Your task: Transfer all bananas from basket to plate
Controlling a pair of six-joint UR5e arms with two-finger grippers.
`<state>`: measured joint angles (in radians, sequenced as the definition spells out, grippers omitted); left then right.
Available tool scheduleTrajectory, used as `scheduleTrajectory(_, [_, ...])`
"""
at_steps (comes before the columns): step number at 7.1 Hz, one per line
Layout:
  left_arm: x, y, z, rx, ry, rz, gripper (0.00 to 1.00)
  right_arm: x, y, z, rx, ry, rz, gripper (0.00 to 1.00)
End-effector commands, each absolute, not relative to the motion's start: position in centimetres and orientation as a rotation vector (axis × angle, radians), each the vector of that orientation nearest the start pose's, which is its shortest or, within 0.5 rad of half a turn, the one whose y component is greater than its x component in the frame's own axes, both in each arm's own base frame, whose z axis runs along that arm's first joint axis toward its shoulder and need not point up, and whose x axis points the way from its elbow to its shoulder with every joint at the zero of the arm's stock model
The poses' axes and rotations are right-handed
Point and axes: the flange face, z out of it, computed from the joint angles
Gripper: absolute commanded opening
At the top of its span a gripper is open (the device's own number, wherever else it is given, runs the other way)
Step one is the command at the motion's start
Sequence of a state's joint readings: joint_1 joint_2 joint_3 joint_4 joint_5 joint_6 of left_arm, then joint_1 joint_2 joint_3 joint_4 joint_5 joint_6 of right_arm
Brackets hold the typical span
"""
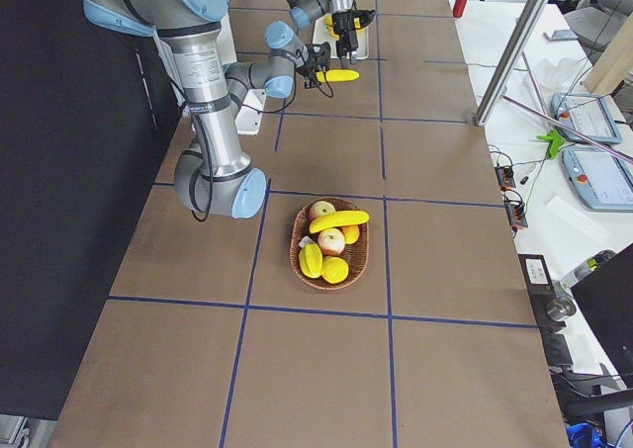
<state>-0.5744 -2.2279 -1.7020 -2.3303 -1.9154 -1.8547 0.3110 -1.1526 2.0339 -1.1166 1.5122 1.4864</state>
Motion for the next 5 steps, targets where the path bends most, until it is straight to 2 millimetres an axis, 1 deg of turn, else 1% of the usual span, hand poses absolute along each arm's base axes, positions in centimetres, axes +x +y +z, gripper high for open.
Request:
scheduleTrajectory(1, [49.79, -40.91, 12.49, -0.061, 1.556, -0.402, 0.99, -47.35, -29.74, 17.11, 0.316, -1.309, 0.232, 0.02])
scheduleTrajectory(3, [50.28, -40.62, 12.6, -0.067, 1.553, -0.396, 0.98, -47.35, -29.74, 16.94, 0.317, -1.312, 0.232, 0.02])
scheduleTrajectory(4, [50.15, -40.65, 12.34, -0.065, 1.559, -0.395, 0.35, -47.31, -29.82, 16.94, 0.318, -1.312, 0.234, 0.02])
scheduleTrajectory(5, [50.12, -40.62, 12.66, -0.063, 1.555, -0.392, 0.0, -47.2, -29.87, 16.89, 0.32, -1.313, 0.234, 0.02])
